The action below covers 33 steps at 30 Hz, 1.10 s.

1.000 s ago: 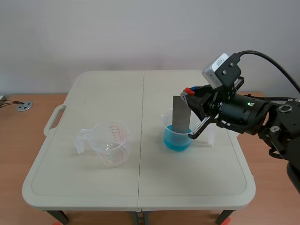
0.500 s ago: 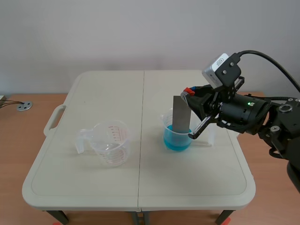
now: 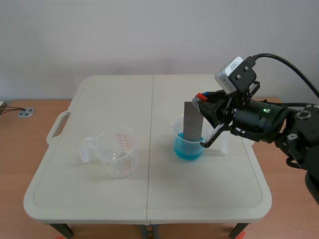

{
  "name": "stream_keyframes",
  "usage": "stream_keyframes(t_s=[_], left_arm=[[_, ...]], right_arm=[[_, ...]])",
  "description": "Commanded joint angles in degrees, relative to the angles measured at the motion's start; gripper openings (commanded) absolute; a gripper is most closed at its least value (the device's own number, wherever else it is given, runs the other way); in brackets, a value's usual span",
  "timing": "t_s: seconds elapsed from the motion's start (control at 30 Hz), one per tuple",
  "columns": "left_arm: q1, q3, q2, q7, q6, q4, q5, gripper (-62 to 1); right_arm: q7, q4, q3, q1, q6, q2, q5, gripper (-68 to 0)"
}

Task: Hold the metal plate by the orange handle, dip it into the blue solution, take it out and point at it, then put the plate back in the beaker on the left.
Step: 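Hold the plate still in the solution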

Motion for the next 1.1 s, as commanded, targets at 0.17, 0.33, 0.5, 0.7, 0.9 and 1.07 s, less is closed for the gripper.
stream_keyframes(t_s=[0.17, 0.33, 0.5, 0.7, 0.9, 1.07], left_arm=[[0.0, -0.15, -0.02, -0.57, 0.02, 0.66, -0.37, -59.4], [0.0, -0.15, -0.02, -0.59, 0.02, 0.66, -0.37, -59.4], [0.0, -0.15, -0.02, -0.59, 0.02, 0.66, -0.37, -59.4], [-0.15, -0.15, -0.02, -0.81, -0.13, 0.66, -0.37, -59.4], [-0.31, -0.15, -0.07, -1.46, -0.11, 2.03, -0.37, -59.4], [-0.28, -0.15, -0.17, -0.57, -0.11, 7.19, -0.35, -59.4]], right_arm=[[-0.63, -0.37, -0.22, 0.2, 1.14, -0.04, -0.74, -66.2], [-0.63, -0.37, -0.2, 0.2, 1.14, -0.02, -0.74, -66.2], [0.48, -0.37, -0.15, 0.22, 1.14, 0.0, -0.74, -66.2], [2.91, -0.24, -0.02, 0.22, 1.14, 0.35, -0.74, -66.2], [3.23, 2.03, 1.46, 0.22, 1.14, 0.79, -1.16, -66.2], [3.21, 4.63, 1.44, 0.2, 1.14, 1.77, -1.14, -66.2]])
